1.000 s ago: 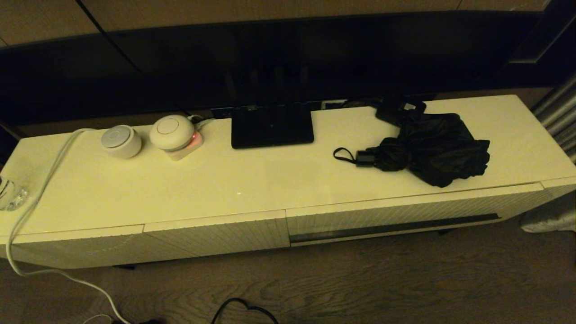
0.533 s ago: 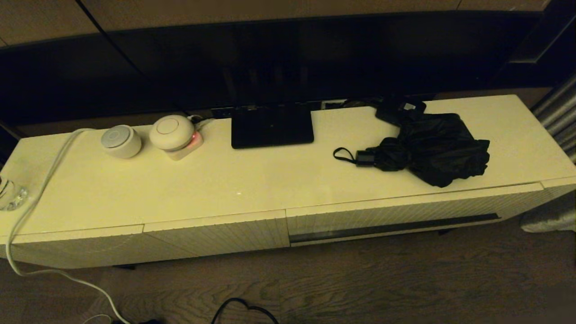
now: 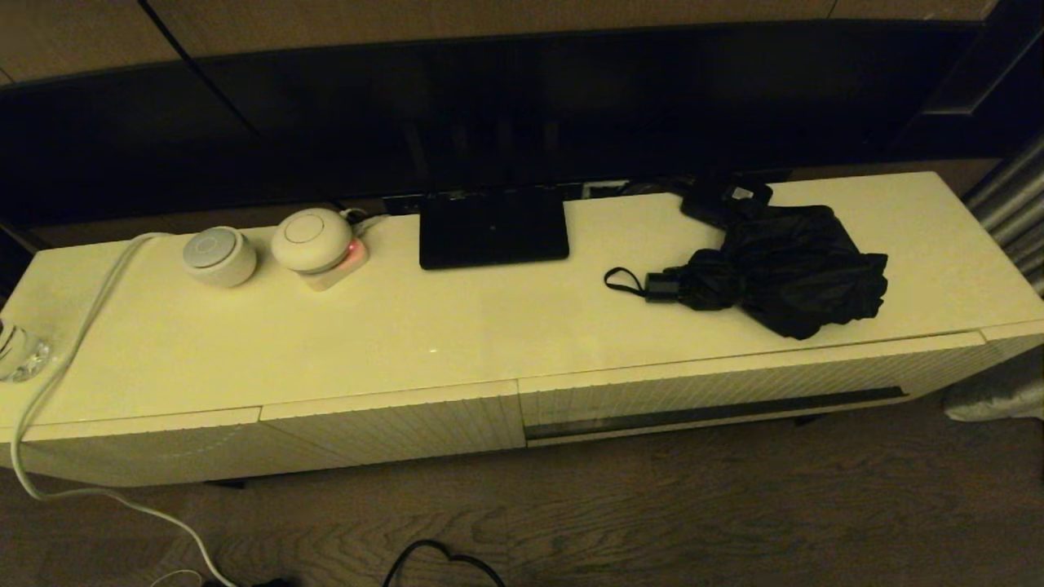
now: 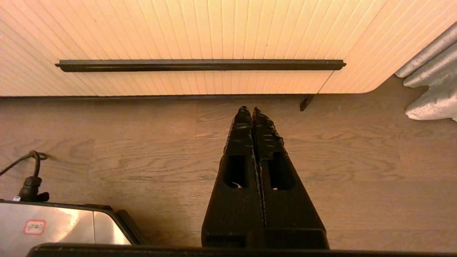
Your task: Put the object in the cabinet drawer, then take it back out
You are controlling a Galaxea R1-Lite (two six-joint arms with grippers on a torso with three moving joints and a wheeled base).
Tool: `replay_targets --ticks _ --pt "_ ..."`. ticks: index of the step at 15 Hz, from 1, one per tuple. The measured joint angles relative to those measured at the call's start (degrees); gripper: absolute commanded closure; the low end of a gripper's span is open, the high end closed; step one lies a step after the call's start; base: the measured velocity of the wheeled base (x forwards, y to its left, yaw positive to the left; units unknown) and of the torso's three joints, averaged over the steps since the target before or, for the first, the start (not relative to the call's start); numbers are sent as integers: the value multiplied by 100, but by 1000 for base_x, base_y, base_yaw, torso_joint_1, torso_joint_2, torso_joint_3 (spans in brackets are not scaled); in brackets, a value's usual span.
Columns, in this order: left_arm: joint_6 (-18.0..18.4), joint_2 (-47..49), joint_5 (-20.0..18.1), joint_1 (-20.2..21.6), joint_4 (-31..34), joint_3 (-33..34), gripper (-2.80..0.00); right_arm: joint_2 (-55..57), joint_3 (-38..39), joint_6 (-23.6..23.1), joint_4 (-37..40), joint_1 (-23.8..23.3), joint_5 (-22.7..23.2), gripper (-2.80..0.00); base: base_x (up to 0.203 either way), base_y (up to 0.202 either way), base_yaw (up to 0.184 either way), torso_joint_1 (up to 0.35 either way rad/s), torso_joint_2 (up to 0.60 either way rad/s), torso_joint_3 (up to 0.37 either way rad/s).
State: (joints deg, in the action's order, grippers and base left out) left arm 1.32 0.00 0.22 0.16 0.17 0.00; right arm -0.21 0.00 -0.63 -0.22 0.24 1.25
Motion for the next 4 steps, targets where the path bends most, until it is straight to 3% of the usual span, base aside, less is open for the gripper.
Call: replay_targets --ticks 4 --pt "2 0 0 0 1 0 0 2 0 94 -1 0 -111 0 0 0 0 0 0 0"
